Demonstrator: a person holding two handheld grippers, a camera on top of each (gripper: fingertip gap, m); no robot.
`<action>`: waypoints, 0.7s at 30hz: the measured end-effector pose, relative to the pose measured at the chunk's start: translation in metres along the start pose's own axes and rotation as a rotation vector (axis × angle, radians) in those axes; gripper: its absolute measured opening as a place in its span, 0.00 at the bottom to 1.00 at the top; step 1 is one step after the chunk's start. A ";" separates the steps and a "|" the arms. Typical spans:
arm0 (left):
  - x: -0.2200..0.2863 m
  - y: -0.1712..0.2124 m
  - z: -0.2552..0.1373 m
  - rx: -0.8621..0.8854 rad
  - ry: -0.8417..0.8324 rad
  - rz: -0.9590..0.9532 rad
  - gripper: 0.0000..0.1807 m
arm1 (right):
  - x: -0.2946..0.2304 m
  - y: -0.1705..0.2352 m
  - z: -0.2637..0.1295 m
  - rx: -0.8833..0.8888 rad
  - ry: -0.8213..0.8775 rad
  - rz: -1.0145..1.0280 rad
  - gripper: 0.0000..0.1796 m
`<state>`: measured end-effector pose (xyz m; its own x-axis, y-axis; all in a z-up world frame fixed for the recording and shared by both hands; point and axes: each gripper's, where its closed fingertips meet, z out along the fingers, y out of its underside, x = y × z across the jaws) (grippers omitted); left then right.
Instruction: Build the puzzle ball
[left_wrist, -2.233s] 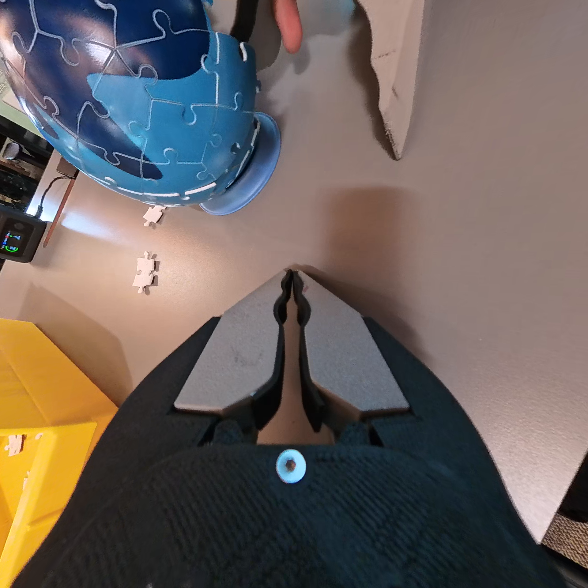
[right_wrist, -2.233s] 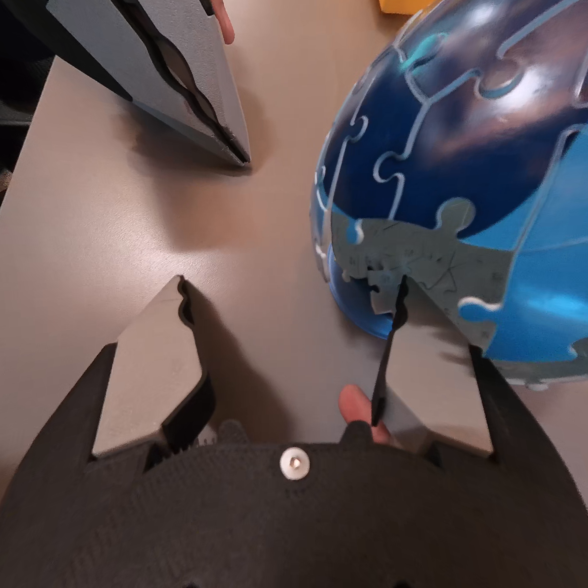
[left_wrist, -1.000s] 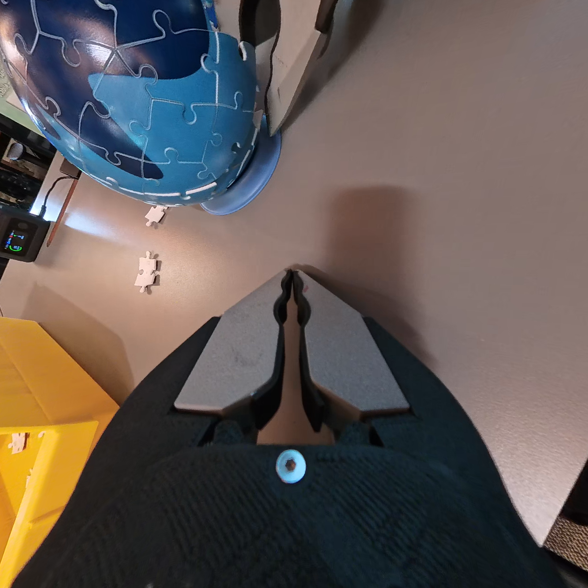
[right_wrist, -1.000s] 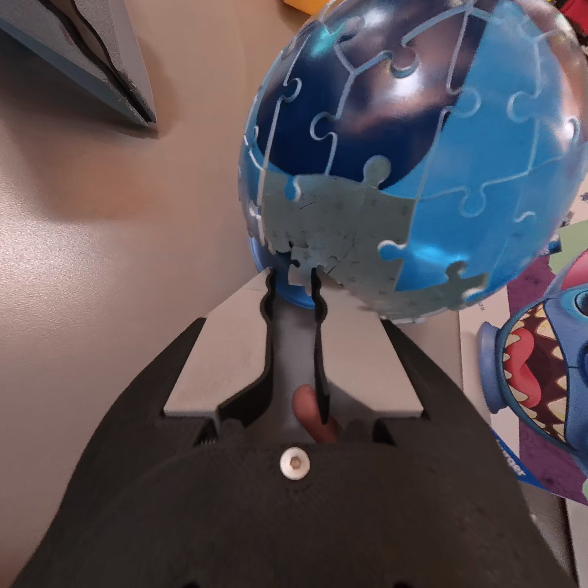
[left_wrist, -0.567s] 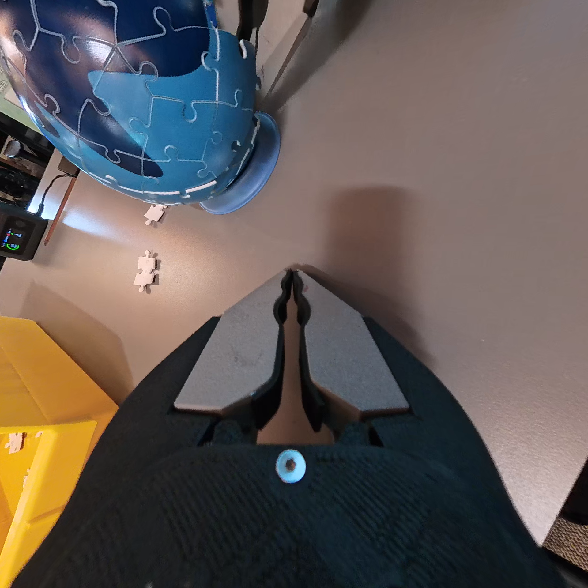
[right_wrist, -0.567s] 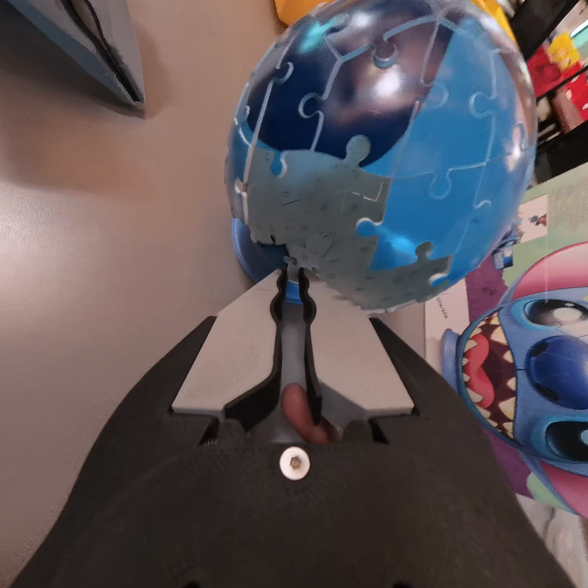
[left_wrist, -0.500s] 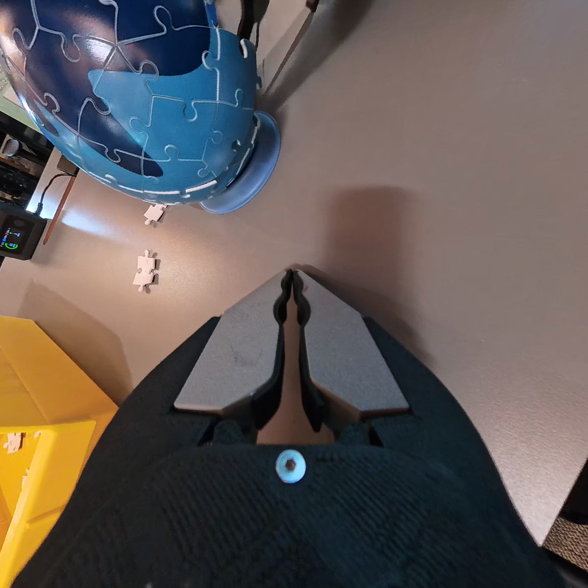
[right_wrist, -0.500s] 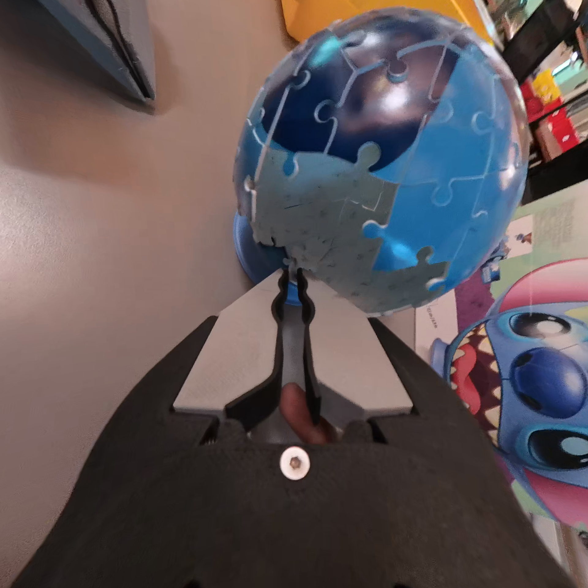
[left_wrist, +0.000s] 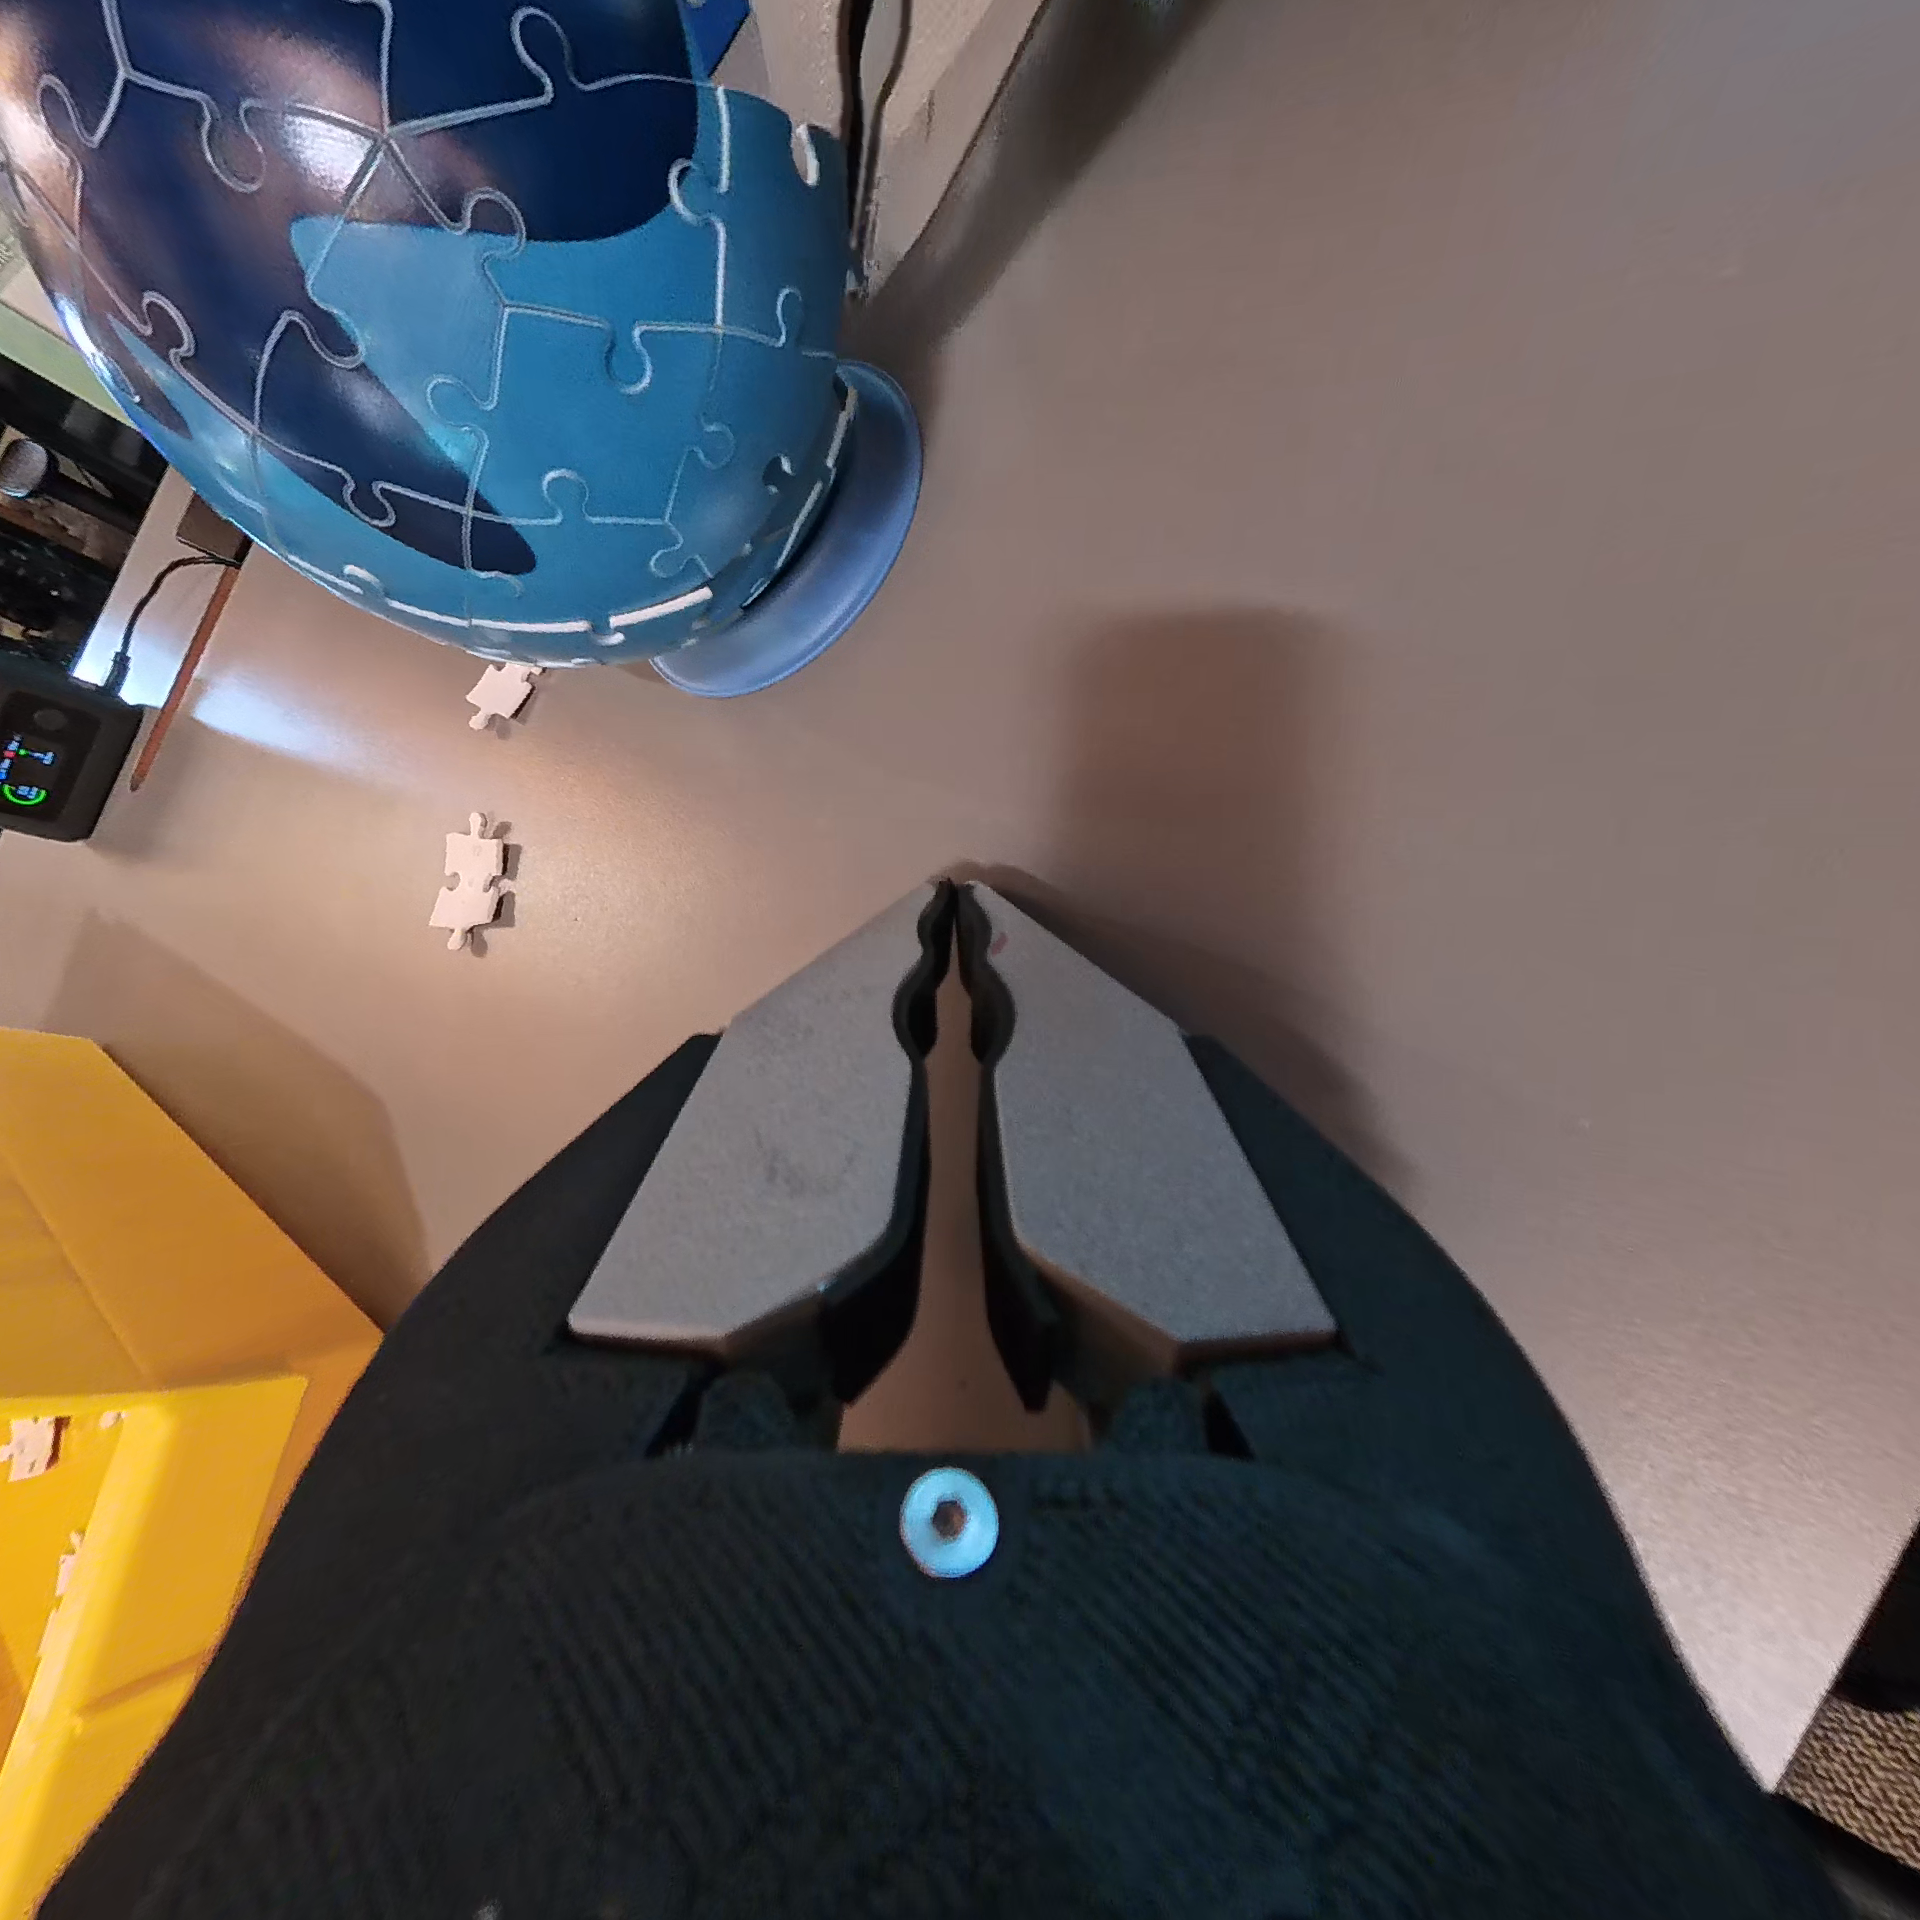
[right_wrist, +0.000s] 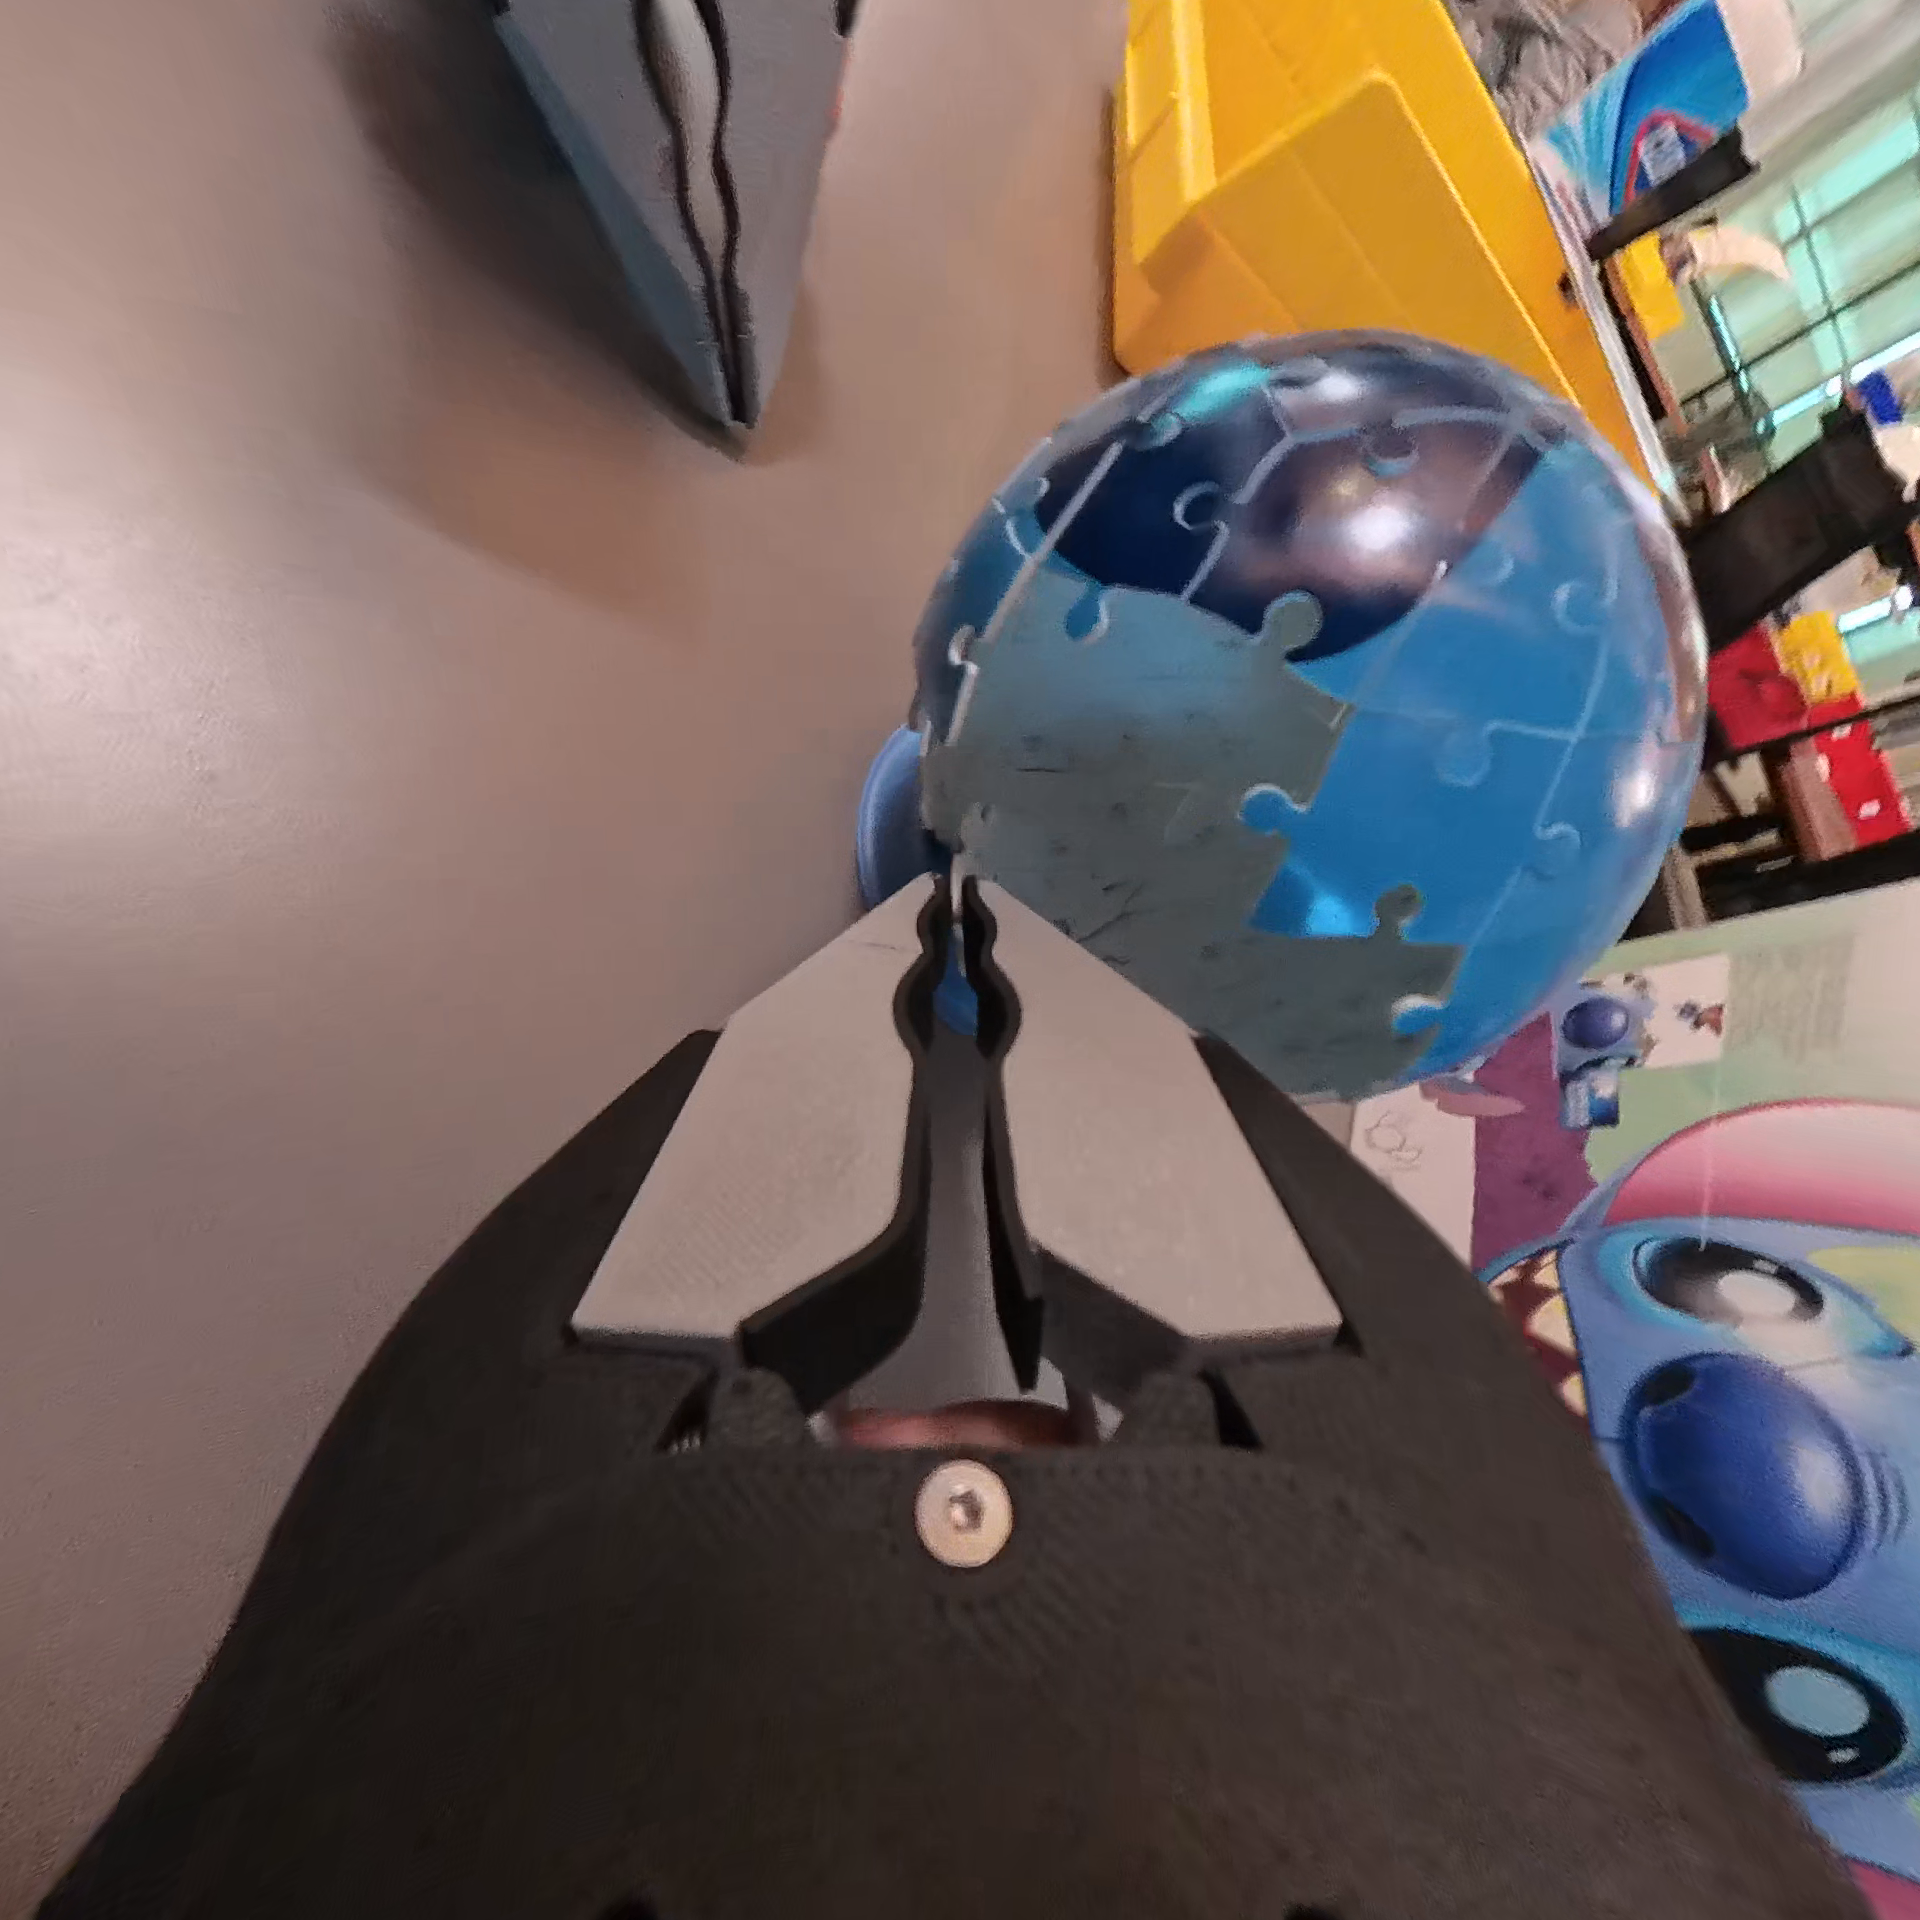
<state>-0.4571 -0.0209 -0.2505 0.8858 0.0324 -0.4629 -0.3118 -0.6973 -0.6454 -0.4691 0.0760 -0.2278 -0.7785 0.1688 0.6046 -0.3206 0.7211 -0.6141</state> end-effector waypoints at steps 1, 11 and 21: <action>0.000 0.000 0.000 0.000 0.002 -0.002 0.00 | -0.001 -0.001 -0.001 0.001 -0.007 -0.025 0.00; 0.000 -0.001 0.001 0.001 0.009 -0.008 0.00 | 0.001 0.004 0.001 -0.037 0.016 -0.172 0.00; -0.001 -0.001 0.001 0.003 0.005 -0.004 0.00 | -0.003 0.000 -0.006 -0.026 0.006 -0.197 0.00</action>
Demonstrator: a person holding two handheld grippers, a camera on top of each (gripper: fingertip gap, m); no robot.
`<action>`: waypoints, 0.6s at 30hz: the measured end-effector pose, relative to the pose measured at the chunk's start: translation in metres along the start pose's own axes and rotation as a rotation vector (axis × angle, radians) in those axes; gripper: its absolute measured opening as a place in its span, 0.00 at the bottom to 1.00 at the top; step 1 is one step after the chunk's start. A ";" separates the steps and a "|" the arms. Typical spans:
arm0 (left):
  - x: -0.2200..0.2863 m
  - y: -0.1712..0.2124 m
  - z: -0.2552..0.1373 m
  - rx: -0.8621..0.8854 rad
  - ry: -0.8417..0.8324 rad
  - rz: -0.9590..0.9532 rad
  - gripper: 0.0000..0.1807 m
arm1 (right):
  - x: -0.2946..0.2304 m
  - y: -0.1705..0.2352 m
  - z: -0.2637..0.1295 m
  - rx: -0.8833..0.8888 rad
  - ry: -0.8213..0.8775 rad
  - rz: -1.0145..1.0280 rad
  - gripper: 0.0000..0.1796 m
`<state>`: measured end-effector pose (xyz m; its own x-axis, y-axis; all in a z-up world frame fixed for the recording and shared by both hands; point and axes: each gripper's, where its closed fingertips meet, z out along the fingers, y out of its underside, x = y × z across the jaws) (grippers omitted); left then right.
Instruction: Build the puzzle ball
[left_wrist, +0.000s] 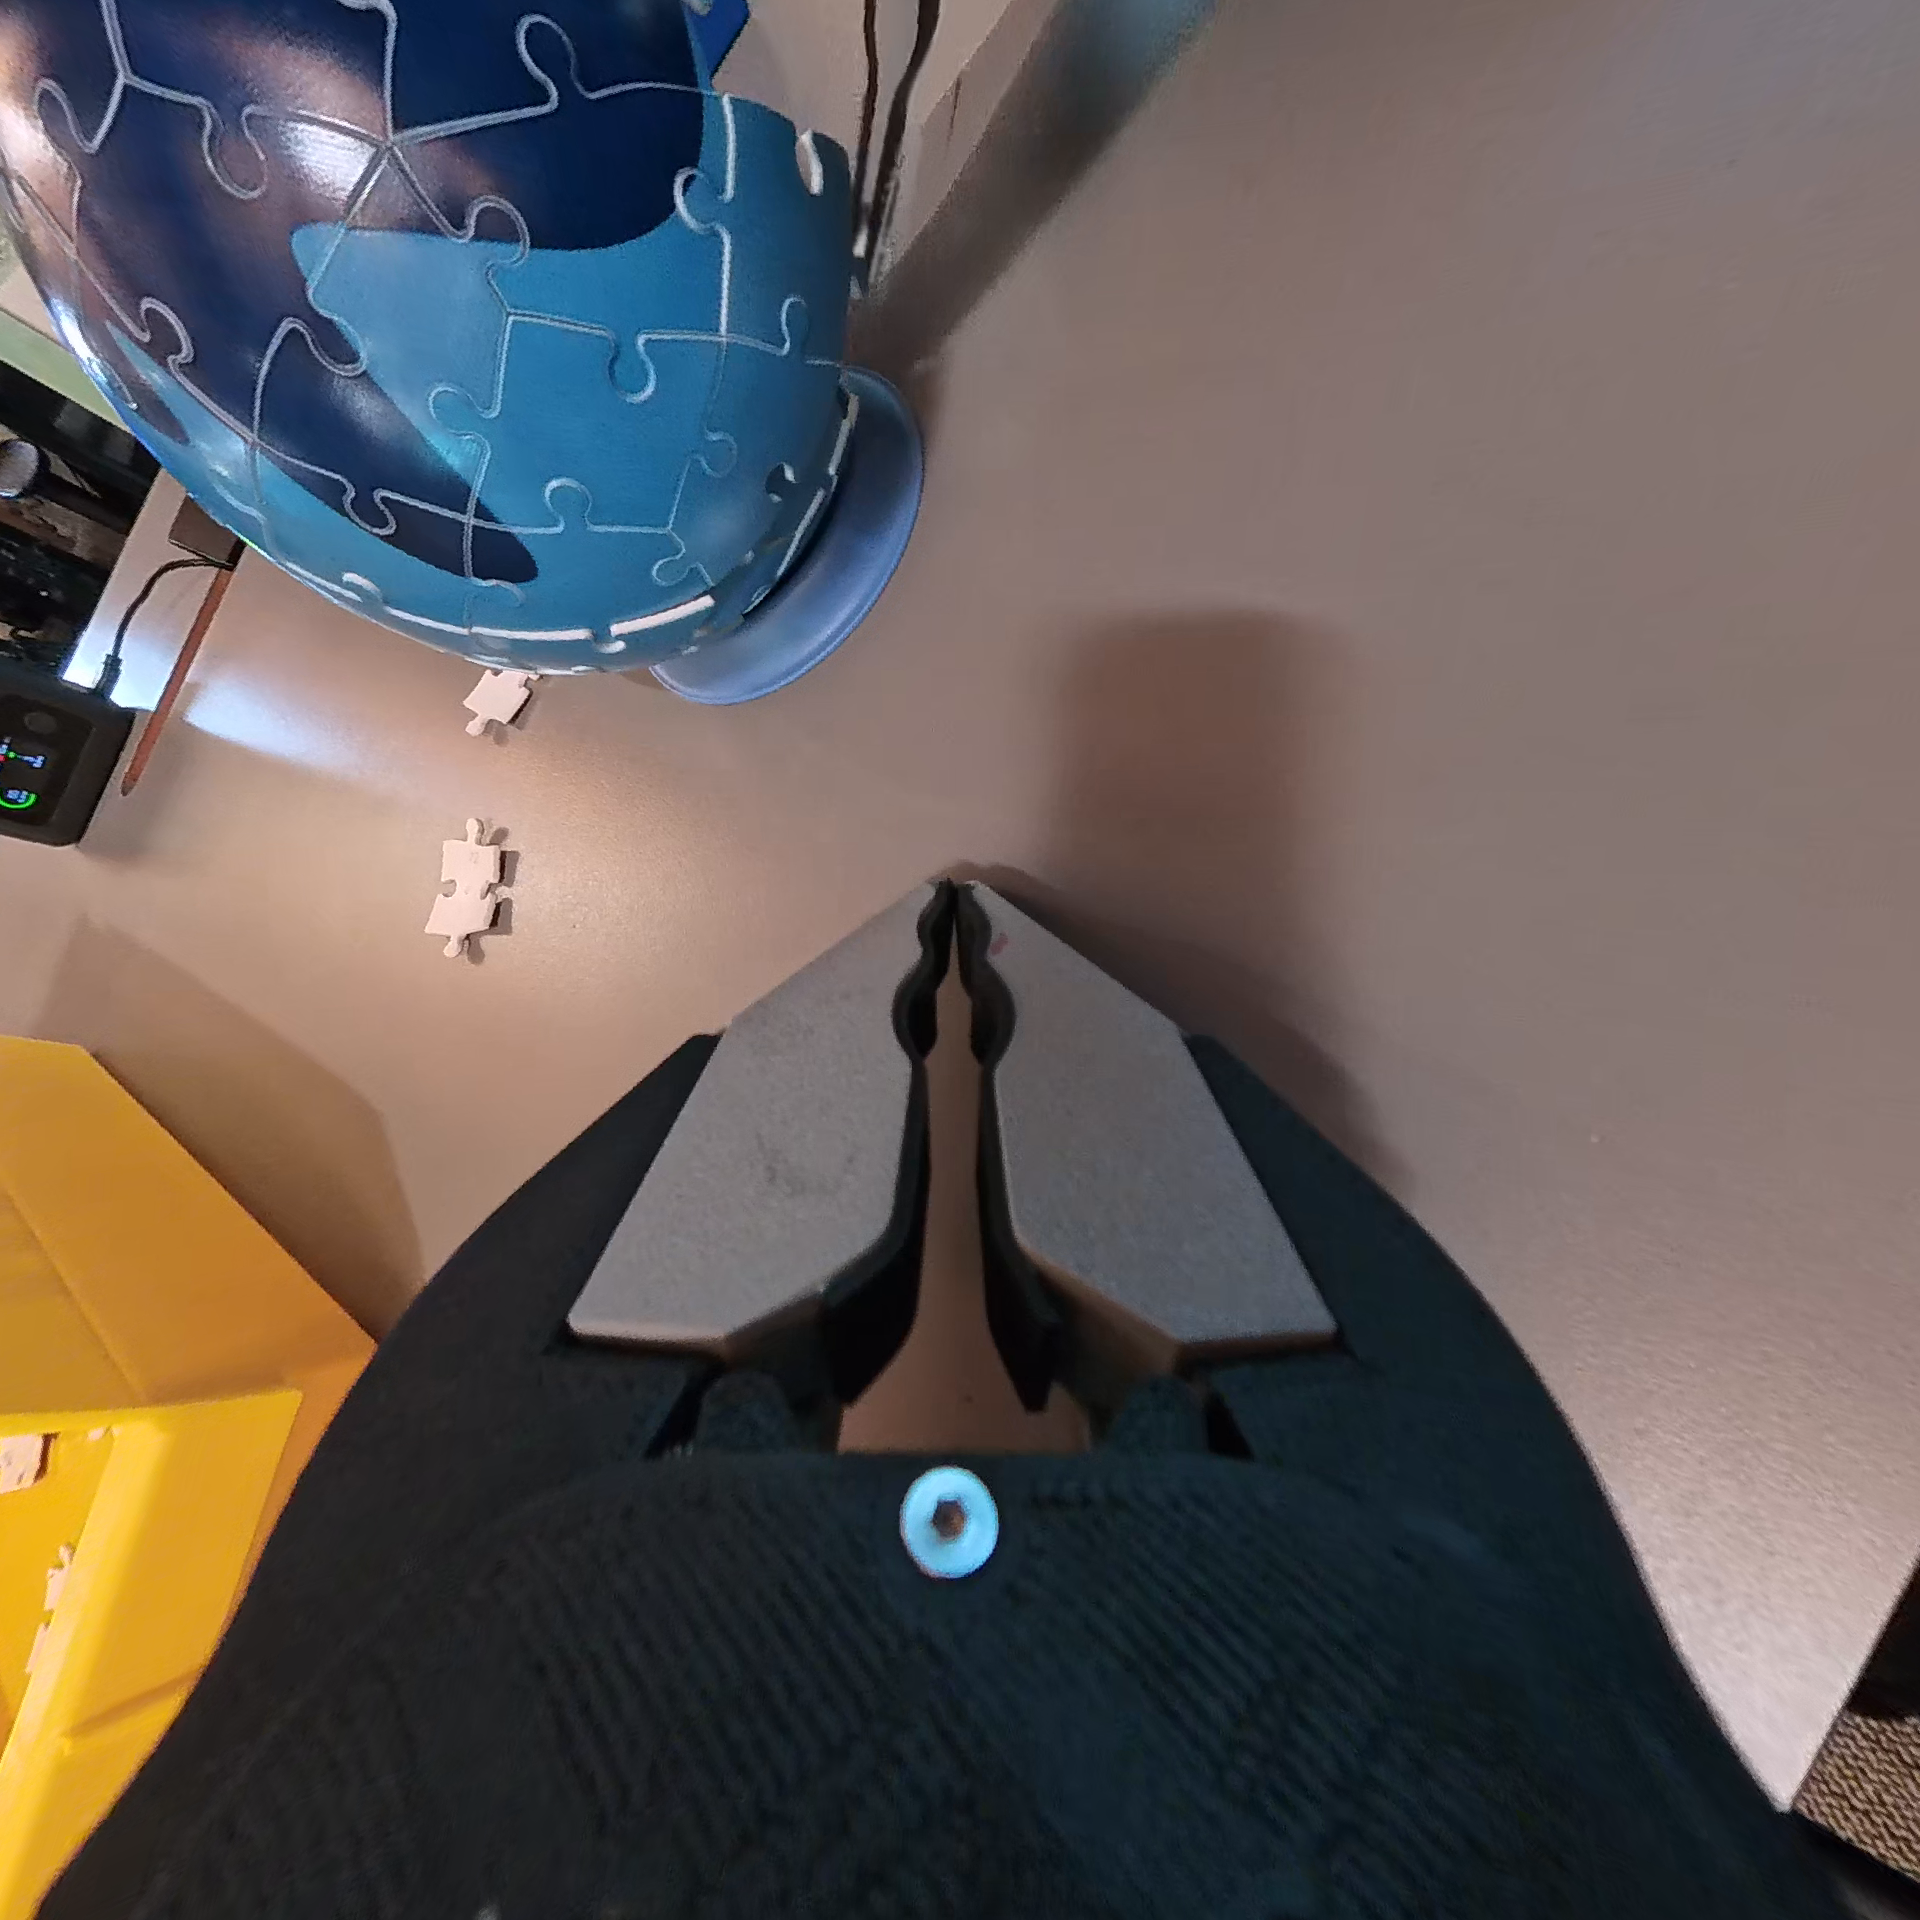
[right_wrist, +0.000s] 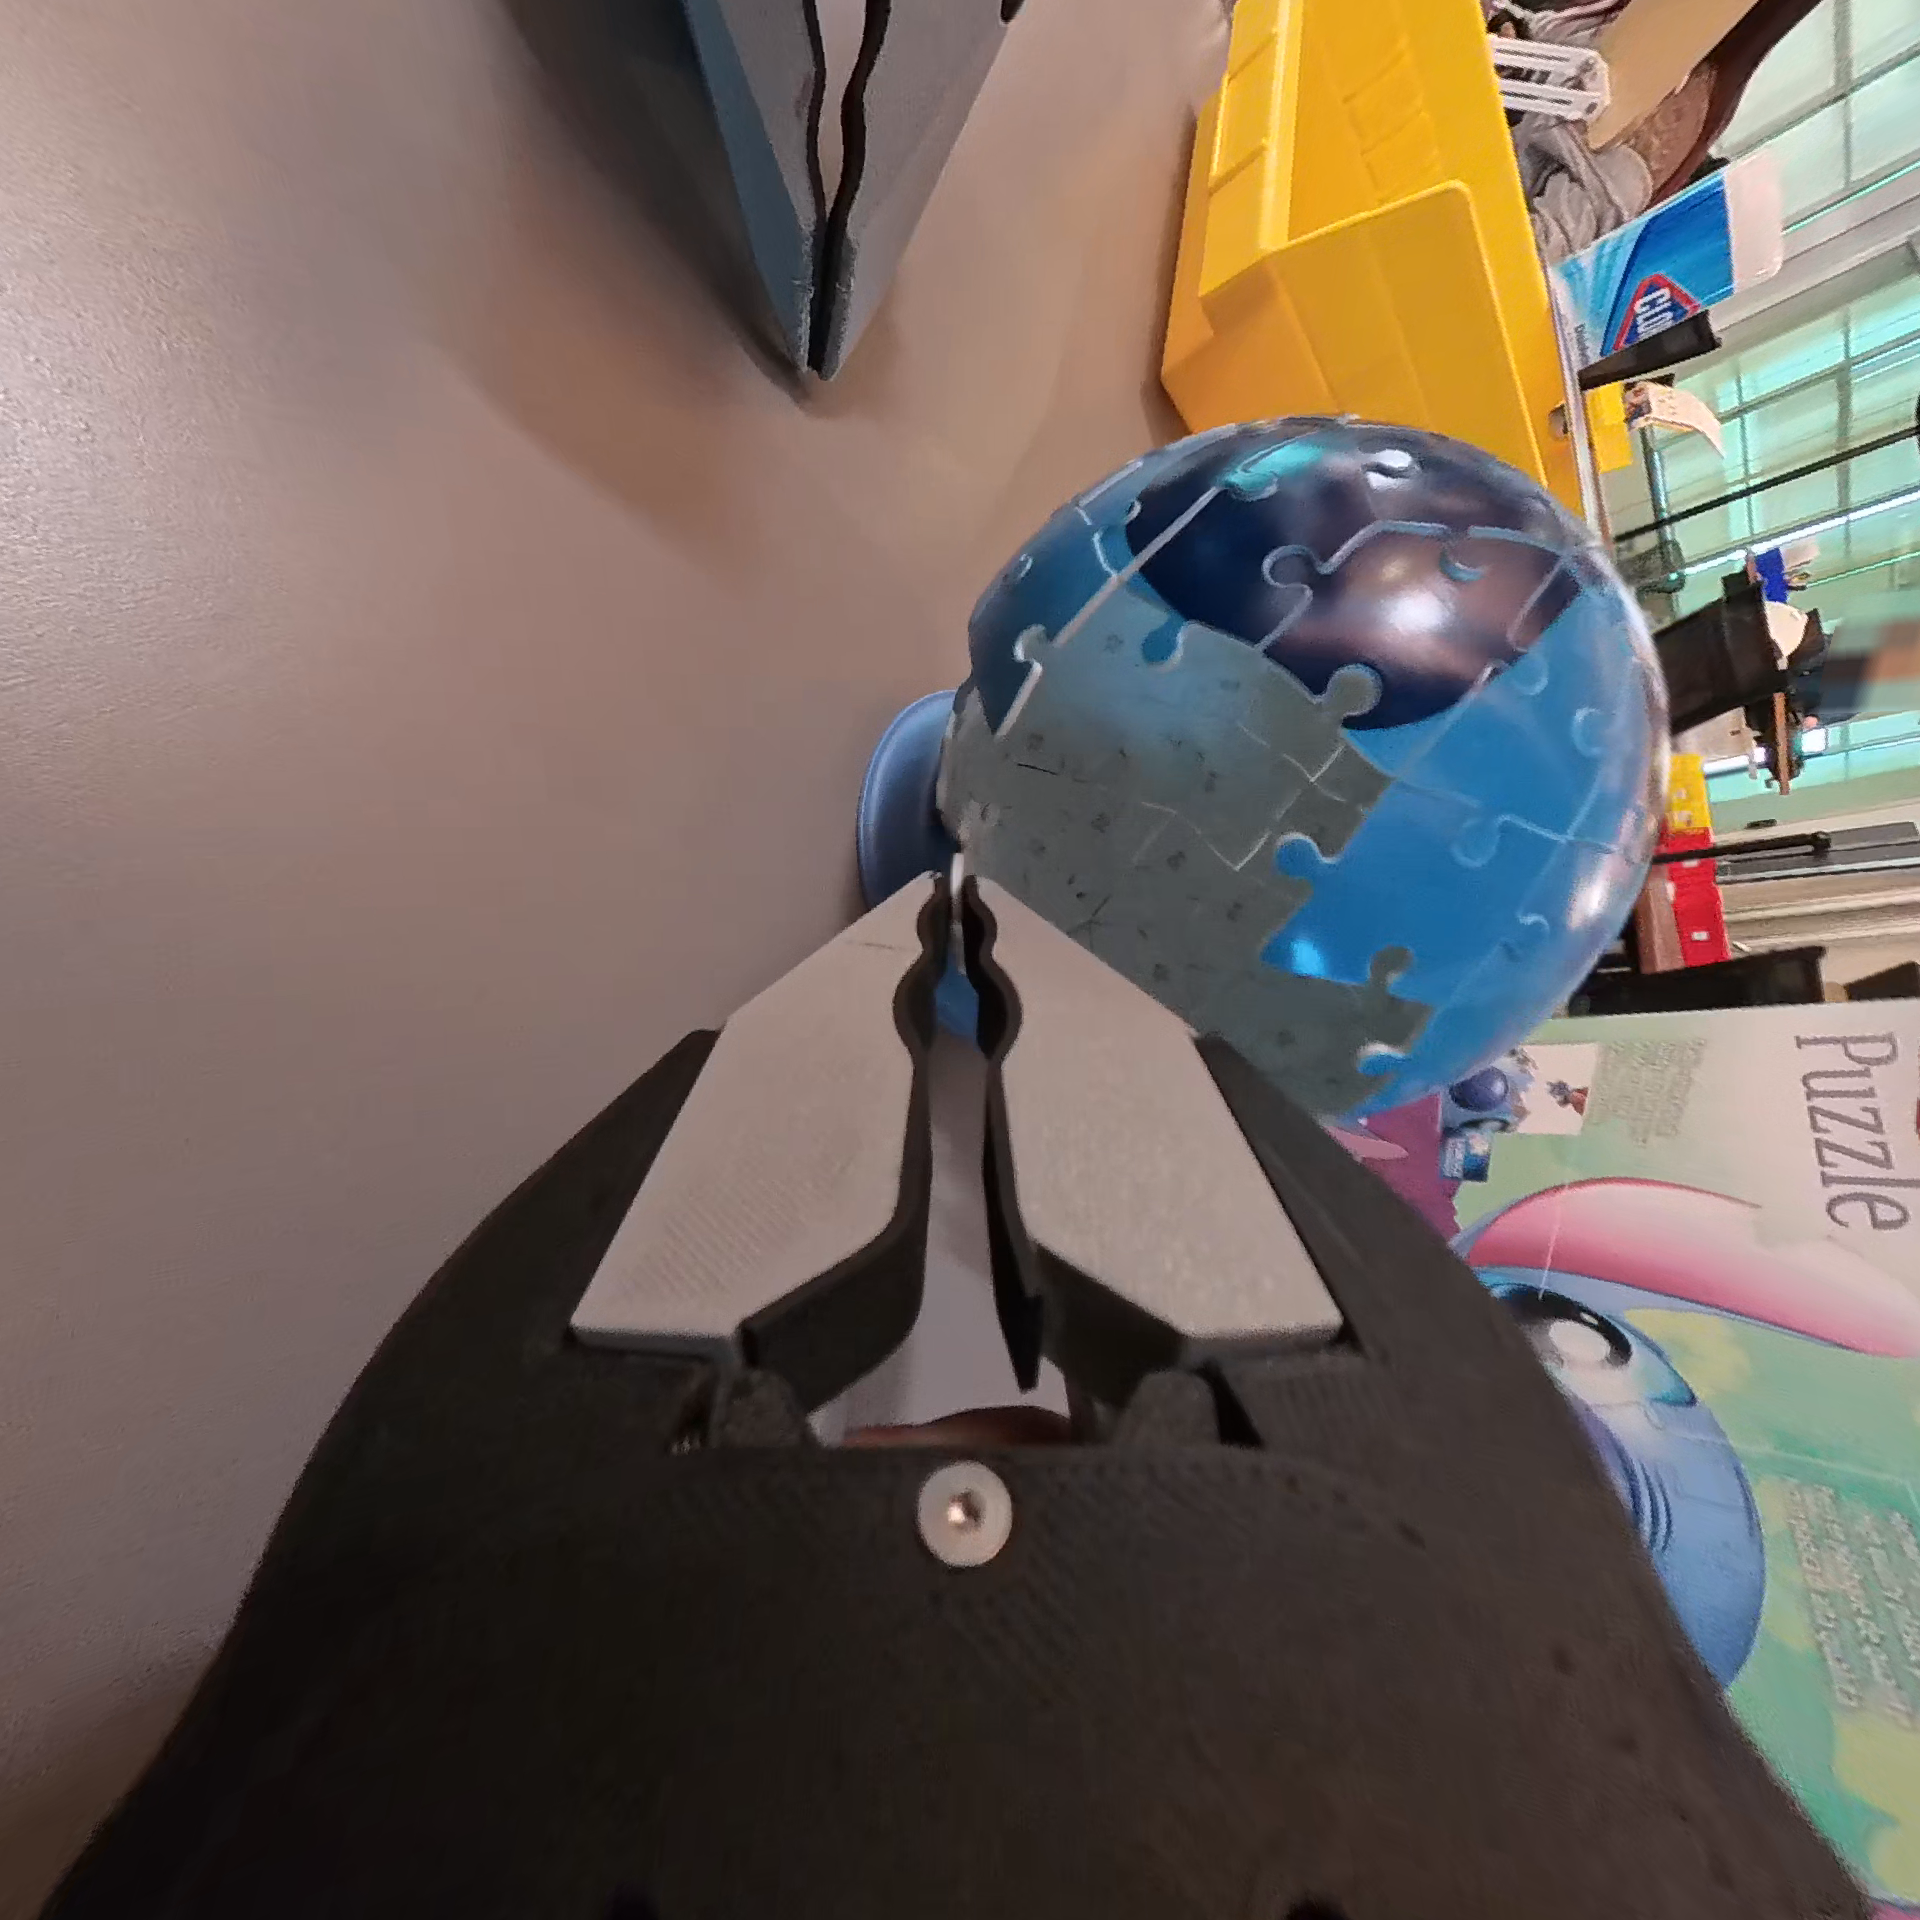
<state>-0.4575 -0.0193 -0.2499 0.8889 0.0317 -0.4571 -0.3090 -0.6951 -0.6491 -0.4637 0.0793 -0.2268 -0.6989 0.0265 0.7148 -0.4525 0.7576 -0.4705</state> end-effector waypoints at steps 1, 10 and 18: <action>0.000 0.000 0.000 0.000 0.000 0.000 0.00 | 0.000 0.000 0.000 0.000 0.002 0.003 0.00; -0.001 0.000 0.000 0.001 -0.020 0.014 0.00 | -0.008 -0.006 -0.014 0.019 0.020 0.098 0.00; -0.002 0.002 0.000 -0.012 0.001 -0.042 0.00 | -0.026 0.021 -0.041 -0.053 0.099 0.209 0.00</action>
